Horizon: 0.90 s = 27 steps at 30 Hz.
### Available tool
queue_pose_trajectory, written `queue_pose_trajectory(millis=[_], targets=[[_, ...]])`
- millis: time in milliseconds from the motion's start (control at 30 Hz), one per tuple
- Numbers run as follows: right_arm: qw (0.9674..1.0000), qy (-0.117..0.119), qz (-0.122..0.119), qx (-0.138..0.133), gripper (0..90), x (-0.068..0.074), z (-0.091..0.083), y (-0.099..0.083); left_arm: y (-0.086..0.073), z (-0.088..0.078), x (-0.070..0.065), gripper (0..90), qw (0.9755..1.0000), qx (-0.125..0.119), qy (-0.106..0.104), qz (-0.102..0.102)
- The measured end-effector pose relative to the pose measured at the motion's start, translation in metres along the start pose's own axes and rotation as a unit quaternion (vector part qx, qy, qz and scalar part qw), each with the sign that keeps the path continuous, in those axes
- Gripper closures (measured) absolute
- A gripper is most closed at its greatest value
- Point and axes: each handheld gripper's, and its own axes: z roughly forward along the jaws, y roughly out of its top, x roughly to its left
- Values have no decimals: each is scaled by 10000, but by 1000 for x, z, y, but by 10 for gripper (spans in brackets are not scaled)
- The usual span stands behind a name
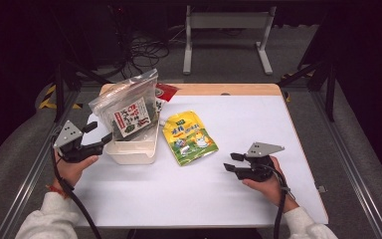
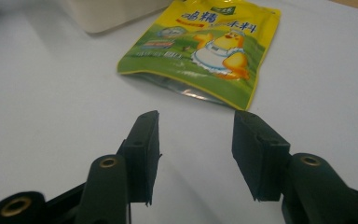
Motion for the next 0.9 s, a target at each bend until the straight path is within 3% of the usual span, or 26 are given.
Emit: queue_pose_trajectory(millis=[133, 300, 433, 500, 533, 567, 633, 700, 767, 800, 900], targets=[[9998, -32, 189, 1, 496, -9, 26, 13, -6, -20, -14, 272, 10000, 8, 51, -13], [9987, 7, 509, 57, 430, -19, 52, 21, -16, -39, -36, 284, 9995, 111, -292, 22], [9983, -96, 578, 57, 373, -24, 69, 30, -31, -35, -62, 285, 9978, 302, -580, -63], [9976, -124, 674, 92, 354, -29, 80, 35, -37, -28, -74, 275, 9956, 549, -757, 66], [9974, -123, 702, 114, 342, -31, 84, 36, -42, -20, -85, 269, 9933, 753, -867, 163], [9962, -93, 847, 194, 320, -35, 95, 38, -42, -20, -85, 262, 9933, 753, -867, 163], [9946, 8, 980, 349, 279, -38, 105, 39, -48, -9, -98, 261, 9891, 959, -1093, 235], [9935, 87, 1082, 351, 268, -41, 111, 41, -50, -2, -102, 258, 9861, 1065, -1259, 218], [9911, 213, 1242, 433, 209, -44, 115, 41, -51, 2, -104, 253, 9853, 1119, -1263, 253], [9897, 266, 1329, 468, 183, -44, 118, 41, -52, 8, -108, 251, 9821, 1250, -1360, 377], [9896, 314, 1313, 491, 189, -43, 121, 42, -52, 12, -111, 248, 9802, 1303, -1433, 420]])
